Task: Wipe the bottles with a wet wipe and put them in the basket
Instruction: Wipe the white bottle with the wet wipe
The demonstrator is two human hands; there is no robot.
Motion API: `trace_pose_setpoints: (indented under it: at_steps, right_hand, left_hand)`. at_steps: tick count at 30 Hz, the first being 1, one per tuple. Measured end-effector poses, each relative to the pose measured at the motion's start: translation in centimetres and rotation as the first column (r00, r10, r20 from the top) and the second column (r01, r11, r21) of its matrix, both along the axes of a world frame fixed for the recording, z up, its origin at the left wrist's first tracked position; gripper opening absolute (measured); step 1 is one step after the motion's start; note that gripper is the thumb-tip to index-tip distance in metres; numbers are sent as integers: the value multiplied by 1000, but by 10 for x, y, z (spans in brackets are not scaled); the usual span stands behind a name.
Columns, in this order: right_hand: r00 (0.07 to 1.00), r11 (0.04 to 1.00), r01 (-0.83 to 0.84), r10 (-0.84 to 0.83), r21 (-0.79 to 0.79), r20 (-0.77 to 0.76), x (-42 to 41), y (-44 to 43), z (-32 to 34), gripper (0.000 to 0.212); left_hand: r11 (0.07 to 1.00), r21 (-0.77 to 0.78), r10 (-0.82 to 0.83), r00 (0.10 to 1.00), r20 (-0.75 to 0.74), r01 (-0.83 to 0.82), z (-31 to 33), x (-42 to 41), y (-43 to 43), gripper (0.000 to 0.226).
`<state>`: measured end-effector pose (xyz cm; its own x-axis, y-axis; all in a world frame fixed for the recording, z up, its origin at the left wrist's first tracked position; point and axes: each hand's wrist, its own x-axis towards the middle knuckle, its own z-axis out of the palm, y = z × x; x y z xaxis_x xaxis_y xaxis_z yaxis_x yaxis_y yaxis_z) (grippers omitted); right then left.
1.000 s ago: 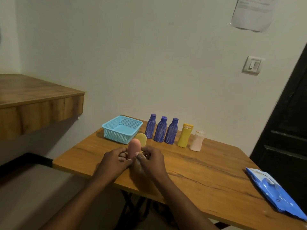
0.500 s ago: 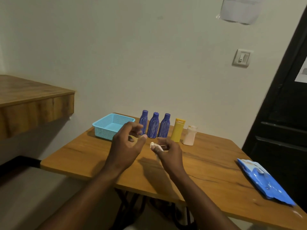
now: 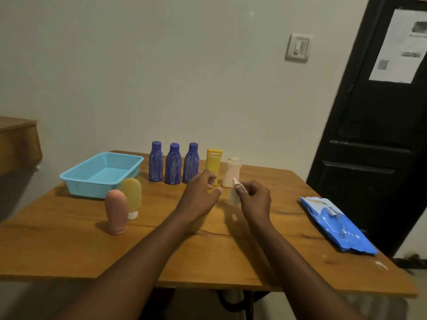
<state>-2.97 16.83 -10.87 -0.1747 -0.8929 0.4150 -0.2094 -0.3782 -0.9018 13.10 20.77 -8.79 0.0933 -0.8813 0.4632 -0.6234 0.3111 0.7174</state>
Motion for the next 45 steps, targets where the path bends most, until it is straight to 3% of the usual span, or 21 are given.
trace_pose_setpoints:
  at_steps: [4, 9, 13, 19, 24, 40, 45]
  right_hand:
    - [997, 995, 73, -74, 75, 9, -18, -38, -19, 8]
    - [993, 986, 114, -112, 122, -23, -26, -83, -21, 7]
    - [999, 983, 43, -40, 179, -16, -28, -109, -18, 10]
    - [996, 962, -89, 89, 259, 10, -22, -133, -19, 11]
    - [987, 952, -158, 157, 262, 24, -16, -135, -18, 10]
    - [980, 958, -186, 163, 220, 115, -14, -38, -20, 5]
    - [971, 960, -204, 173, 192, 166, -13, 20, -18, 7]
  left_hand:
    - [996, 94, 3, 1000, 0, -3, -9, -15, -41, 49]
    - [979, 199, 86, 981, -176, -50, -23, -40, -81, 52]
    - [973, 218, 111, 979, -174, -71, -35, -51, -103, 61]
    - [967, 190, 186, 981, -60, -172, -46, -52, -120, 55]
    - [976, 161, 162, 984, -70, -149, -45, -54, -125, 51]
    - [985, 96, 161, 967, -196, -144, -40, -44, -50, 34]
    - [985, 149, 122, 955, -270, -84, -42, -33, 0, 56]
